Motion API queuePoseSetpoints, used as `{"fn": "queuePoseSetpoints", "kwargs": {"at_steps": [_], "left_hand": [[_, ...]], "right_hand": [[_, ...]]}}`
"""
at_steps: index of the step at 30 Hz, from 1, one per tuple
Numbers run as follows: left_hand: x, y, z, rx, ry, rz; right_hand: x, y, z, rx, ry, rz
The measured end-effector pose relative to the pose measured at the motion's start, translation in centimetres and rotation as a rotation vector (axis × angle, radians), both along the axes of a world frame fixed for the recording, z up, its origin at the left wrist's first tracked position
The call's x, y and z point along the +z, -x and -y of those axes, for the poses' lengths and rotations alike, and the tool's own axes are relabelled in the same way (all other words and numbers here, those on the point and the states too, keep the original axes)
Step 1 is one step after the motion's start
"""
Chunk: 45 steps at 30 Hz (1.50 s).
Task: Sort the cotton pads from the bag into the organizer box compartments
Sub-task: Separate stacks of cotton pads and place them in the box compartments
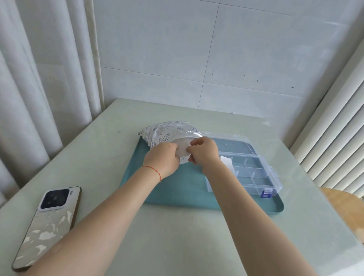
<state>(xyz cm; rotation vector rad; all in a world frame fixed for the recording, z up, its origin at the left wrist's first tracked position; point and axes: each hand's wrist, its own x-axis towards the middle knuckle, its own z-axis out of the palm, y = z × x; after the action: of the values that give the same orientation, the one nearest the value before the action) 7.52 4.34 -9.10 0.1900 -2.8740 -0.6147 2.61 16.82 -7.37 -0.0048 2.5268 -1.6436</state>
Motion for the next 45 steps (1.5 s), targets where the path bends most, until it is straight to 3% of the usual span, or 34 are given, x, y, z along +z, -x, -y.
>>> {"fn": "queuePoseSetpoints", "kwargs": {"at_steps": [10, 12, 15, 17, 23, 28, 33, 41, 45], "left_hand": [[-0.1, -0.2, -1.0, 0.042, -0.141, -0.051], [-0.1, -0.1, -1.6, 0.045, -0.305, -0.063], [0.9, -0.3, -3.3, -0.016, -0.865, 0.058], [1.5, -0.6, -4.1, -0.102, -1.126, 0.146], [0.7, -0.1, -4.9, -0.094, -1.331, 0.048], [2.0, 0.2, -4.3, -0.176, -1.565, 0.329], [1.9, 0.3, -4.4, -0.279, -1.592, 0.481], [1.0, 0.8, -5.2, -0.249, -1.615, 0.395], [0.8, 0.8, -4.6, -0.308, -1.569, 0.413]], "right_hand": [[2.5, -0.6, -4.9, 0.113, -0.07, -0.087], [2.9, -0.8, -5.8, 0.173, -0.041, -0.101], [3.1, -1.0, -7.0, 0.305, 0.014, -0.126], [3.0, -1.0, -7.5, 0.367, 0.028, -0.147], [2.4, -0.2, -8.7, 0.334, -0.014, -0.152], [2.0, 0.1, -9.3, 0.332, -0.035, -0.169], [1.9, 0.5, -9.2, 0.351, -0.108, -0.191], [1.5, 0.8, -8.9, 0.267, 0.06, -0.166], [2.1, 0.4, -9.1, 0.329, 0.017, -0.164]]}}
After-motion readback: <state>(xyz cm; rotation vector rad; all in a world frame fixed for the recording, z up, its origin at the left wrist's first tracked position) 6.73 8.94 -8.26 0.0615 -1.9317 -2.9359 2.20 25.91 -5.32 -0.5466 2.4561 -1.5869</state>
